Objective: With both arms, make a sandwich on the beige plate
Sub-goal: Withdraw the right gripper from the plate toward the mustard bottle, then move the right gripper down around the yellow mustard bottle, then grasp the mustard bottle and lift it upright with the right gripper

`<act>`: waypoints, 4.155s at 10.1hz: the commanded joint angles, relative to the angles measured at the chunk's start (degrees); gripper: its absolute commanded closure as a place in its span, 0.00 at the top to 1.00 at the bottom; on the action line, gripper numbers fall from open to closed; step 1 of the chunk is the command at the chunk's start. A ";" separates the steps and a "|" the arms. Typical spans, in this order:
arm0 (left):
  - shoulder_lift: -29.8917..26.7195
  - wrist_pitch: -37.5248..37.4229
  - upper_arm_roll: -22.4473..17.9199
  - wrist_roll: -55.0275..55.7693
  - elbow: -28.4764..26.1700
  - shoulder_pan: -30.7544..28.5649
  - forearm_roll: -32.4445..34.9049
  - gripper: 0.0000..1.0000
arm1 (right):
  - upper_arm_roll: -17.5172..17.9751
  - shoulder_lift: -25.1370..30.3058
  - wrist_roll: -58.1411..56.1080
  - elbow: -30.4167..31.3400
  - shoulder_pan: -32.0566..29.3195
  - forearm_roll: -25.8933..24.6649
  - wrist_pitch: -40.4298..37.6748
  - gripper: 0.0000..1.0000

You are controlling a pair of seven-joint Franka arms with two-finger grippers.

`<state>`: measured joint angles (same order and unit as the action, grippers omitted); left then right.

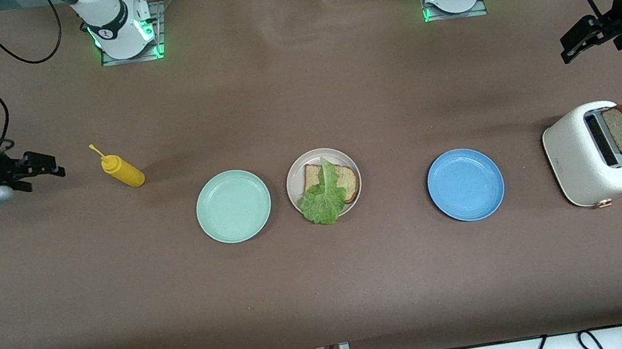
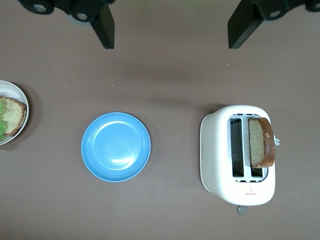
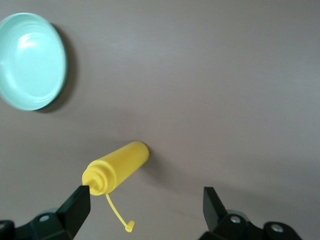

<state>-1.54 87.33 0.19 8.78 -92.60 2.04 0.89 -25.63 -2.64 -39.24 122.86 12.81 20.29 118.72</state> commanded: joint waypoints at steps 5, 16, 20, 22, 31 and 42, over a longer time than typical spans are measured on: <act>0.40 -1.81 0.25 0.63 1.11 -0.37 -1.33 1.00 | -4.16 -3.13 -52.52 7.65 -8.14 20.97 -0.59 1.00; 0.40 -1.81 0.25 0.63 1.11 -0.37 -1.33 1.00 | 0.56 -26.09 -104.87 7.57 -15.71 55.80 -14.22 1.00; 0.40 -1.81 0.25 0.63 1.11 -0.37 -1.33 1.00 | 4.26 -29.53 -109.47 7.39 -16.06 61.62 -17.38 1.00; 0.40 -1.81 0.25 0.63 1.11 -0.37 -1.33 1.00 | 6.19 -29.71 -109.21 7.39 -16.07 63.99 -17.38 1.00; 0.40 -1.81 0.25 0.63 1.11 -0.37 -1.33 1.00 | 8.84 -30.41 -108.86 7.30 -16.07 66.54 -16.42 1.00; 0.58 -1.72 0.08 0.19 1.46 -0.55 -0.45 1.00 | 9.11 -29.01 -100.64 -0.14 -15.98 58.15 -13.88 0.12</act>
<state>-1.53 86.60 0.16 8.79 -92.60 1.97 0.87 -17.30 -32.68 -145.45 127.10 -2.20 83.45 104.09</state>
